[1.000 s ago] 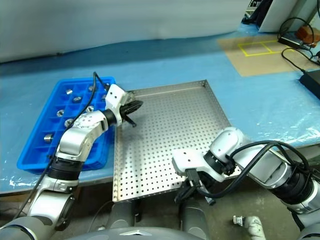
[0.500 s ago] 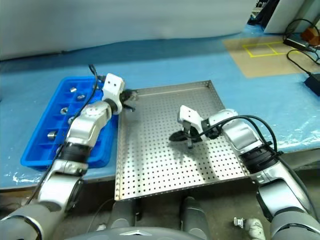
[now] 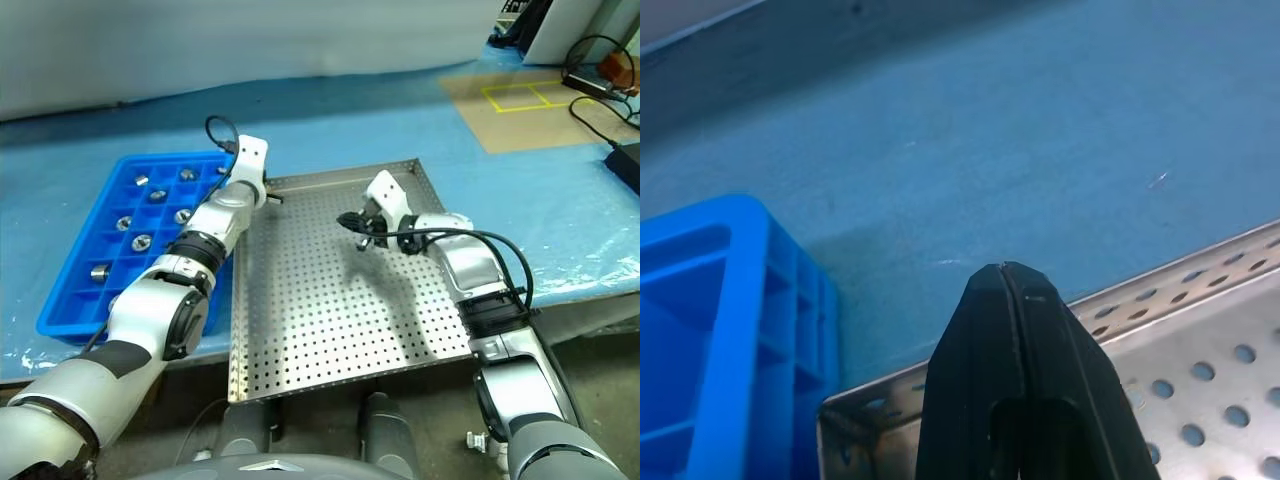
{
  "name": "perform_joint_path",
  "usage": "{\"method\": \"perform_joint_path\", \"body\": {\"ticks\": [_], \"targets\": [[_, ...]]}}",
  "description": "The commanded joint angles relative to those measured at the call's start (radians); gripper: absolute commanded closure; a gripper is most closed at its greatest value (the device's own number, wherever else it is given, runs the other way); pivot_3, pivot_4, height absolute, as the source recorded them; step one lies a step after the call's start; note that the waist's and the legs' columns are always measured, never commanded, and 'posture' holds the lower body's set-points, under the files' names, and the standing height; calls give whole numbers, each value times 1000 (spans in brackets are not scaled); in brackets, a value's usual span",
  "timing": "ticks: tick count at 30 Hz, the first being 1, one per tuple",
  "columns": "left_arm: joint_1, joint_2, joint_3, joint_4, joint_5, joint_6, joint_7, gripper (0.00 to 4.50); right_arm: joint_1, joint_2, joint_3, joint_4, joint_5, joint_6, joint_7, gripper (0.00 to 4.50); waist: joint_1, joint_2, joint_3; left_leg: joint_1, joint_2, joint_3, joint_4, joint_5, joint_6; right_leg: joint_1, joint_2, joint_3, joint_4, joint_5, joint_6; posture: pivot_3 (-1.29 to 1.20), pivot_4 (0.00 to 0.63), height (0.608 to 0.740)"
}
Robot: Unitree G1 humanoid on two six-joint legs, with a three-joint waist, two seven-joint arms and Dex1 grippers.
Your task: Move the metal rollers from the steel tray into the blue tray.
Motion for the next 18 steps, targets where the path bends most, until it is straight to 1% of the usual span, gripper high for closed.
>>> {"method": "perform_joint_path", "body": {"ticks": [1, 3, 4, 12, 16, 18], "targets": [[-30, -14, 4, 7, 11, -16, 38, 3338, 17, -18, -31, -71, 6, 13, -13, 4500, -3, 0, 0, 0, 0, 0, 0, 0, 0, 0, 0, 0, 0, 0, 0, -197, 150, 740], [-33, -19, -6, 27, 28, 0, 72, 2628, 31, -24, -26, -83, 2, 18, -13, 4500, -5, 0, 0, 0, 0, 0, 0, 0, 0, 0, 0, 0, 0, 0, 0, -199, 150, 740], [-33, -22, -7, 35, 30, 6, 77, 2392, 37, -27, -23, -88, -1, 19, -13, 4500, -5, 0, 0, 0, 0, 0, 0, 0, 0, 0, 0, 0, 0, 0, 1, -199, 150, 740], [-4, -45, -4, -1, 33, 33, 125, 2392, 51, -43, -18, -94, -6, 27, -3, 4500, -6, 0, 0, 1, 0, 0, 0, 0, 0, 0, 0, 0, 0, 1, 2, -194, 150, 740], [4, -32, 8, 32, 45, 28, 216, 2392, 57, -46, -3, -95, -20, 18, 4, 4500, -6, 0, 0, 0, 0, 0, 0, 0, 0, 0, 0, 0, -2, 1, 2, -188, 150, 740], [0, -25, 14, 48, 42, 21, 235, 2392, 58, -45, -2, -94, -25, 15, 5, 4500, -9, 0, 0, 0, 0, 0, 0, 0, 0, 0, 0, 0, -2, 1, 2, -189, 150, 740]]}}
